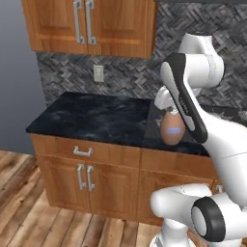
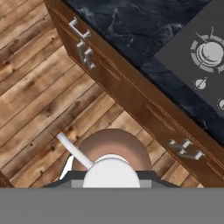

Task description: Pick up the soap dispenser and soap dispenser from the sink, and place them back in the cabinet, and close the cabinet doors.

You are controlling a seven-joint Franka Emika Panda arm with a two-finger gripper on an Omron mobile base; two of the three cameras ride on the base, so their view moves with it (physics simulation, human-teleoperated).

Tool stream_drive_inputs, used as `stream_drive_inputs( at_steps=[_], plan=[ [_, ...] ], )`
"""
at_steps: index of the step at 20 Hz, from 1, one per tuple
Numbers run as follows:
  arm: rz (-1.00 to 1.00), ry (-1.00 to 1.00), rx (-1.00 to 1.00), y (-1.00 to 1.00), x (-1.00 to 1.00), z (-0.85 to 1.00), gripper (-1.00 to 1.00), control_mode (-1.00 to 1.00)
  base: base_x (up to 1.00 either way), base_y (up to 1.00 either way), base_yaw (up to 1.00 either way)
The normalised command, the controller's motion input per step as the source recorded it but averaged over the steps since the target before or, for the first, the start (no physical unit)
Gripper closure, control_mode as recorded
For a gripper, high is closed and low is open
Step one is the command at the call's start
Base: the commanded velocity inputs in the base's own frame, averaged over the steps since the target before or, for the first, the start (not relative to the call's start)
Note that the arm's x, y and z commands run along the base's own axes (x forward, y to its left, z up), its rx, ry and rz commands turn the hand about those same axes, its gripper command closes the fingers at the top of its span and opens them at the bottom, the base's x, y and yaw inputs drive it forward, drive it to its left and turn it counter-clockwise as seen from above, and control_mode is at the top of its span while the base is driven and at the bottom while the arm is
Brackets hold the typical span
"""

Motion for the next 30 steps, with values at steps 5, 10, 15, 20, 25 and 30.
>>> stream_drive_inputs(
  at_steps=[5,10,15,20,25,30],
  plan=[
    [0.00,0.00,0.00,0.00,0.00,0.00,1.00,1.00,0.03,0.00,-0.63],
    [0.00,0.00,0.00,0.00,0.00,0.00,1.00,1.00,0.05,0.00,-0.58],
    [0.00,0.00,0.00,0.00,0.00,0.00,1.00,1.00,0.11,-0.03,-0.45],
    [0.00,0.00,0.00,0.00,0.00,0.00,1.00,1.00,0.20,-0.21,-0.17],
    [0.00,0.00,0.00,0.00,0.00,0.00,1.00,1.00,0.12,-0.31,-0.13],
    [0.00,0.00,0.00,0.00,0.00,0.00,1.00,1.00,0.05,-0.48,0.00]
  ],
)
